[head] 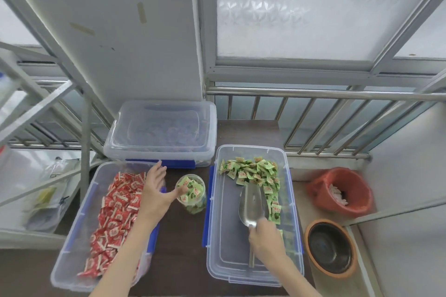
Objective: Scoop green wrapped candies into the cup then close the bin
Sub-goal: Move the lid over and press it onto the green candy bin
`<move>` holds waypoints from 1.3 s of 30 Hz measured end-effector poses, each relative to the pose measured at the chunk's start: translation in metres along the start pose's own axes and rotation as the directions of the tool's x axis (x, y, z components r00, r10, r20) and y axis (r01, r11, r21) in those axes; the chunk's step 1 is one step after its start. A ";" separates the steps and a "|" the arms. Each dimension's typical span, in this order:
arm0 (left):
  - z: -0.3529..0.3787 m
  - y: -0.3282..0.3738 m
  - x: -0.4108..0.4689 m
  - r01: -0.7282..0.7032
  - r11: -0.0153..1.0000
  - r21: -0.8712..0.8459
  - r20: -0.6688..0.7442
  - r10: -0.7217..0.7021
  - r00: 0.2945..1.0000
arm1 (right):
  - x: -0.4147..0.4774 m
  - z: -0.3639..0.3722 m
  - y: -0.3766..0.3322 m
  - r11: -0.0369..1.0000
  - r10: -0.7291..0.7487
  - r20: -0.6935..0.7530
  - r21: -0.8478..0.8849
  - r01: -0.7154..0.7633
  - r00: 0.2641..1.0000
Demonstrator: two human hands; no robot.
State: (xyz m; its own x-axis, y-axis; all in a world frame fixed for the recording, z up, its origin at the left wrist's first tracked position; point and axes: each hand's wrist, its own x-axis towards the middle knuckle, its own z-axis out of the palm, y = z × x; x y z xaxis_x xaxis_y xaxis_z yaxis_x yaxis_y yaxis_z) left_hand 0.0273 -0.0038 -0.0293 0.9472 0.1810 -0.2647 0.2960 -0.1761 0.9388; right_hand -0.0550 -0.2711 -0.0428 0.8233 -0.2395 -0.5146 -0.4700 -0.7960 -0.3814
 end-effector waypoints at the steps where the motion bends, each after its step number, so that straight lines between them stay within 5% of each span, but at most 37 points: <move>1: -0.004 0.005 0.005 0.013 0.999 -0.051 -0.066 -0.017 0.998 | 0.003 -0.011 -0.011 0.999 -0.033 -0.055 0.011 0.034 0.998; 6: -0.020 0.029 0.043 0.178 0.976 -0.124 -0.458 -0.215 0.863 | 0.040 -0.052 -0.097 0.955 -0.200 -0.243 0.170 0.244 0.949; 10: -0.034 0.042 0.079 0.434 0.881 -0.190 -0.523 -0.464 0.715 | 0.094 -0.056 -0.170 0.905 -0.224 -0.203 0.319 0.281 0.953; 15: -0.045 0.037 0.109 0.512 0.821 -0.252 -0.354 -0.570 0.741 | 0.149 -0.049 -0.227 0.914 -0.052 -0.075 0.397 0.077 0.996; 21: -0.033 0.039 0.127 0.583 0.762 -0.283 -0.492 -0.637 0.593 | 0.176 -0.048 -0.250 0.941 0.194 0.107 0.260 -0.215 0.975; 27: -0.010 0.040 0.122 0.513 0.784 -0.349 -0.466 -0.620 0.631 | 0.170 -0.038 -0.242 0.875 0.180 0.027 0.453 -0.172 0.983; 32: -0.012 0.031 0.112 0.420 0.849 -0.321 -0.522 -0.529 0.669 | 0.124 -0.038 -0.214 0.668 0.028 0.023 0.743 -0.036 0.999; 39: -0.001 0.065 0.069 0.208 0.973 -0.098 -0.464 -0.229 0.856 | 0.051 -0.050 -0.141 0.509 0.043 -0.046 0.860 0.017 0.998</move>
State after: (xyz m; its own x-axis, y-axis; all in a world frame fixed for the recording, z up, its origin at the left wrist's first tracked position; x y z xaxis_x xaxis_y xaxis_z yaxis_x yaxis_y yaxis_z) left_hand 0.1116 -0.0017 0.0136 0.6857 0.6438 -0.3395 0.4725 -0.0389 0.8805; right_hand 0.0695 -0.1991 0.0233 0.8158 -0.2990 -0.4950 -0.4989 0.0688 -0.8639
